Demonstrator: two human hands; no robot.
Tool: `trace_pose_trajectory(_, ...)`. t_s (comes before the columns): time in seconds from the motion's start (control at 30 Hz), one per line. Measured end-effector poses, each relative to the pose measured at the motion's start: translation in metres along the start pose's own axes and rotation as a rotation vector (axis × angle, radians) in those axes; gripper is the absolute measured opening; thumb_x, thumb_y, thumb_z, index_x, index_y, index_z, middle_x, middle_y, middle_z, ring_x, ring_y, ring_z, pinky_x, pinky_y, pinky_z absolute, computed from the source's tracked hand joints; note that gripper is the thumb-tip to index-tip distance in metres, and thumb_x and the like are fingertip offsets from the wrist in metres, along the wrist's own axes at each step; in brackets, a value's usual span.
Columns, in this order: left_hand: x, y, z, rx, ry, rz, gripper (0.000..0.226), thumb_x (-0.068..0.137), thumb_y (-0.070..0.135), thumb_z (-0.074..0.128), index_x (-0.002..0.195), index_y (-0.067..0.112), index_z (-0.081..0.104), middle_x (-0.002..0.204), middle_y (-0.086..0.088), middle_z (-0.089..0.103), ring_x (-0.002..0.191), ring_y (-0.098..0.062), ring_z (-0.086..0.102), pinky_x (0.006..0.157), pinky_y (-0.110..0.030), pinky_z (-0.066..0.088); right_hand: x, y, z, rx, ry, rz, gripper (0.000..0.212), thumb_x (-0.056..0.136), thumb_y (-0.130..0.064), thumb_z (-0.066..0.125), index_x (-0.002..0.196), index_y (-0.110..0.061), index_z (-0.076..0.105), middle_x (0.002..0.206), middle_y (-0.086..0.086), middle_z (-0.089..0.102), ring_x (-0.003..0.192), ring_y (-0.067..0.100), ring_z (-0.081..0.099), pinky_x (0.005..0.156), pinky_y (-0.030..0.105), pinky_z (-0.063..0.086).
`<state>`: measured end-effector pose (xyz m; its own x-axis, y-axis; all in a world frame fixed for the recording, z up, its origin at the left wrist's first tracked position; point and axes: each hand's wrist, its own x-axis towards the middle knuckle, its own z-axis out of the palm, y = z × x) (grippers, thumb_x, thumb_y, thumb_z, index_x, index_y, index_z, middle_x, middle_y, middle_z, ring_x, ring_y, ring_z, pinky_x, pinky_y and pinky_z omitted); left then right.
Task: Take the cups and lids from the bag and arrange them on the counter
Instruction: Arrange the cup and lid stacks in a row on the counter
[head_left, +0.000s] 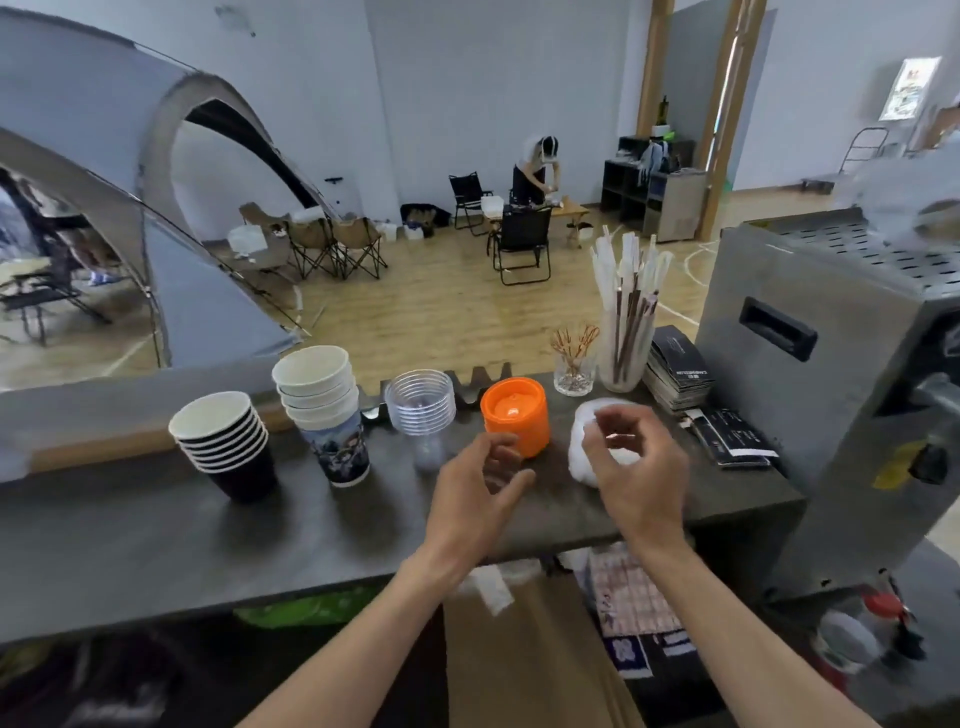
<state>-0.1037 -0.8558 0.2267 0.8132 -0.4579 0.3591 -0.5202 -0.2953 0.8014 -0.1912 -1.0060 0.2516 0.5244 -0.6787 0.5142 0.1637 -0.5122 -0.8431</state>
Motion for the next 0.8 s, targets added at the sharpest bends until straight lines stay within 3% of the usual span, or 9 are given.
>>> trace_pose_trajectory(0.13,-0.014,-0.003,-0.08,0.082,0.15,-0.034,0.034,0.086,0.019,0.077,0.117,0.021,0.062,0.086,0.011,0.071,0.078,0.002,0.067,0.069,-0.015,0.055,-0.016,-0.037,0.065,0.056,-0.202,-0.058,0.01,0.084,-0.014,0.075,0.089,-0.019,0.068,0.081,-0.017,0.066,0.075,0.002,0.066,0.068,0.011,0.051)
trace_pose_trajectory(0.3,-0.039,-0.025,-0.181,0.179,0.377,-0.08,0.031,0.085,0.019,0.077,0.113,0.024,0.066,0.083,0.012,0.072,0.077,0.001,0.068,0.073,-0.018,0.057,-0.058,-0.071,0.136,0.155,-0.449,-0.095,0.01,0.084,-0.011,0.073,0.087,-0.02,0.069,0.081,-0.014,0.07,0.075,0.003,0.067,0.069,0.021,0.056)
trace_pose_trajectory(0.37,-0.049,-0.035,-0.213,0.217,0.464,-0.102,0.028,0.084,0.019,0.077,0.108,0.029,0.065,0.083,0.013,0.071,0.076,0.001,0.067,0.073,-0.021,0.058,-0.076,-0.081,0.164,0.155,-0.591,-0.091,0.013,0.085,-0.014,0.072,0.097,-0.019,0.07,0.089,-0.012,0.071,0.082,0.0,0.066,0.074,0.021,0.057)
trace_pose_trajectory(0.47,-0.051,-0.059,-0.253,0.307,0.556,-0.104,0.031,0.082,0.021,0.078,0.11,0.024,0.066,0.098,0.01,0.068,0.086,-0.004,0.066,0.082,-0.033,0.058,-0.101,-0.096,0.207,0.096,-0.757,-0.064,0.043,0.084,-0.022,0.073,0.125,-0.02,0.061,0.116,-0.01,0.066,0.105,-0.001,0.061,0.088,0.02,0.054)
trace_pose_trajectory(0.57,-0.037,-0.087,-0.281,0.361,0.536,-0.105,0.038,0.083,0.026,0.077,0.119,0.02,0.065,0.114,0.007,0.063,0.104,-0.012,0.062,0.092,-0.04,0.054,-0.115,-0.111,0.247,0.07,-0.842,-0.028,0.069,0.082,-0.023,0.074,0.143,-0.019,0.041,0.13,-0.01,0.048,0.118,-0.001,0.042,0.098,0.017,0.036)
trace_pose_trajectory(0.63,-0.025,-0.104,-0.293,0.358,0.476,-0.117,0.043,0.086,0.032,0.074,0.127,0.022,0.062,0.127,0.004,0.06,0.119,-0.014,0.056,0.101,-0.041,0.049,-0.12,-0.116,0.274,0.043,-0.858,0.007,0.078,0.08,-0.022,0.074,0.147,-0.019,0.032,0.139,-0.005,0.042,0.127,0.006,0.04,0.098,0.016,0.027)
trace_pose_trajectory(0.7,-0.01,-0.121,-0.302,0.362,0.38,-0.126,0.049,0.088,0.038,0.071,0.134,0.025,0.058,0.142,0.0,0.054,0.134,-0.015,0.047,0.11,-0.034,0.039,-0.122,-0.115,0.301,-0.002,-0.831,0.07,0.087,0.076,-0.024,0.074,0.149,-0.018,0.025,0.148,0.001,0.038,0.135,0.016,0.039,0.102,0.022,0.032)
trace_pose_trajectory(0.8,0.01,-0.14,-0.308,0.371,0.202,-0.131,0.051,0.09,0.042,0.067,0.139,0.031,0.055,0.157,-0.001,0.038,0.145,-0.016,0.033,0.111,-0.027,0.027,-0.12,-0.106,0.334,-0.085,-0.808,0.183,0.102,0.075,-0.028,0.075,0.154,-0.012,0.013,0.152,0.006,0.038,0.137,0.025,0.041,0.105,0.034,0.039)
